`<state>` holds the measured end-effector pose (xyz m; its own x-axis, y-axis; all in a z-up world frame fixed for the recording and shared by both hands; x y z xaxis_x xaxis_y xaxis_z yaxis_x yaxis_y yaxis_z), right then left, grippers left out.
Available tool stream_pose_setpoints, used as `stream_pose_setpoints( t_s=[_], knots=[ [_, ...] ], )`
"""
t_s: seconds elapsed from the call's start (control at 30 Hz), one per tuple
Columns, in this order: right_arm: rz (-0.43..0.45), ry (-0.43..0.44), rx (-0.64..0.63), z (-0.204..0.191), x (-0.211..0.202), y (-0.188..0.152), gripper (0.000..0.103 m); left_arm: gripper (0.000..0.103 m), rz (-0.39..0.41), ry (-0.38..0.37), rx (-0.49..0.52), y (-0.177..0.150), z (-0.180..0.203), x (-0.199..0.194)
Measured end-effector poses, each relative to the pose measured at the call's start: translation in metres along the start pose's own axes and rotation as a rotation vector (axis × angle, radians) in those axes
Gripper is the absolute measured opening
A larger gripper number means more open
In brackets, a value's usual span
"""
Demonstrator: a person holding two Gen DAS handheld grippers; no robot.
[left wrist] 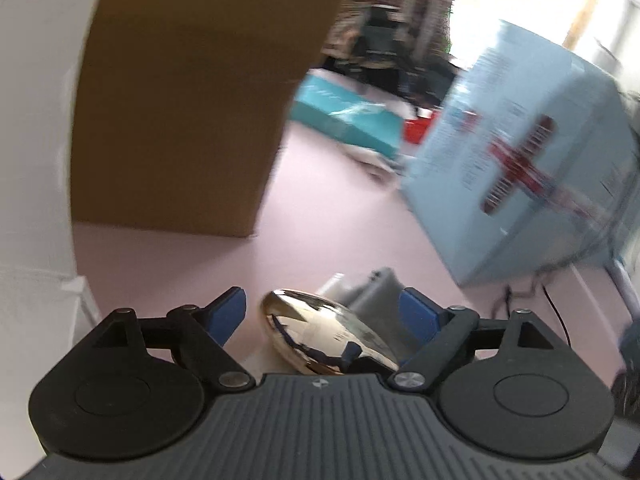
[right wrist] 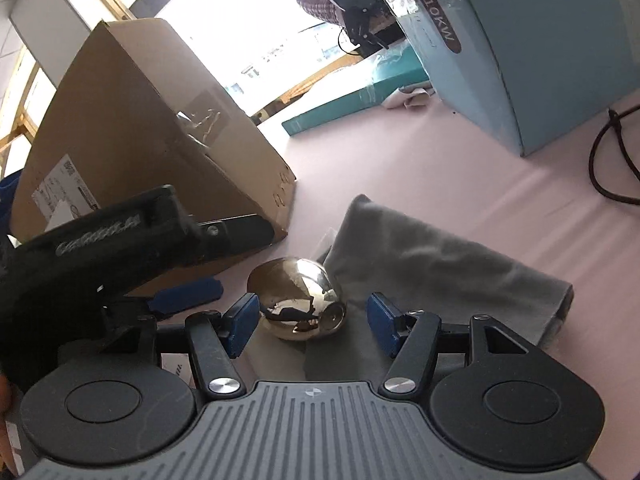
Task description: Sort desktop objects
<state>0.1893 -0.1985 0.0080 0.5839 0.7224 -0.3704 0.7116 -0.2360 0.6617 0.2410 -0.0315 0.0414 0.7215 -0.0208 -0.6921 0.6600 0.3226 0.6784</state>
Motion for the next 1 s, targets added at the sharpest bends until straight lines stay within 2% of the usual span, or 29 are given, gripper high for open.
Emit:
stream_pose_setpoints(
  t_s=[0.13, 0.23, 0.27, 0.3, 0.37, 0.5, 0.8, 1.0],
  knots=[
    [-0.005, 0.016, 0.032, 0.001, 0.011, 0.008, 0.058, 0.084, -0.079, -0.008, -0.04, 0.0, -0.006, 0.019],
    [-0.009, 0.033, 0.017, 0.0, 0.013, 0.009, 0.057, 0.084, -0.15, -0.072, -0.074, -0.003, -0.012, 0.032],
    [-0.012, 0.042, 0.021, 0.001, 0.013, 0.008, 0.051, 0.084, -0.156, -0.091, -0.086, -0.003, -0.014, 0.033],
    [-0.016, 0.051, 0.025, 0.002, 0.013, 0.007, 0.045, 0.084, -0.152, -0.106, -0.093, -0.003, -0.015, 0.033],
    [-0.01, 0.057, 0.035, 0.004, 0.012, 0.007, 0.042, 0.084, -0.153, -0.133, -0.099, -0.003, -0.016, 0.032],
    [-0.002, 0.08, 0.055, 0.011, 0.013, 0.01, 0.039, 0.083, -0.137, -0.136, -0.068, -0.004, -0.013, 0.03],
    [0.04, 0.131, 0.039, 0.007, 0.002, 0.01, 0.034, 0.082, -0.094, -0.147, -0.066, -0.002, -0.012, 0.024],
    [0.089, 0.17, 0.048, 0.007, -0.014, 0.016, 0.034, 0.07, -0.041, -0.187, -0.063, 0.0, -0.013, 0.006]
  ],
)
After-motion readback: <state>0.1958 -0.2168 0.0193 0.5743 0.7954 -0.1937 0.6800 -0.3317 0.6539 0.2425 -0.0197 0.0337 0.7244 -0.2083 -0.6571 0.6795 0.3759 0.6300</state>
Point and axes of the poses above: each gripper's, at about its wrist camera, not at the fingertips, and x roughly the way its jaws point, z to its right, y to its top, the point moved 3 cm from there along x, roughly the way its jaws point, and after that the axes turned 11 degrees about y, right-handed, at the moved point
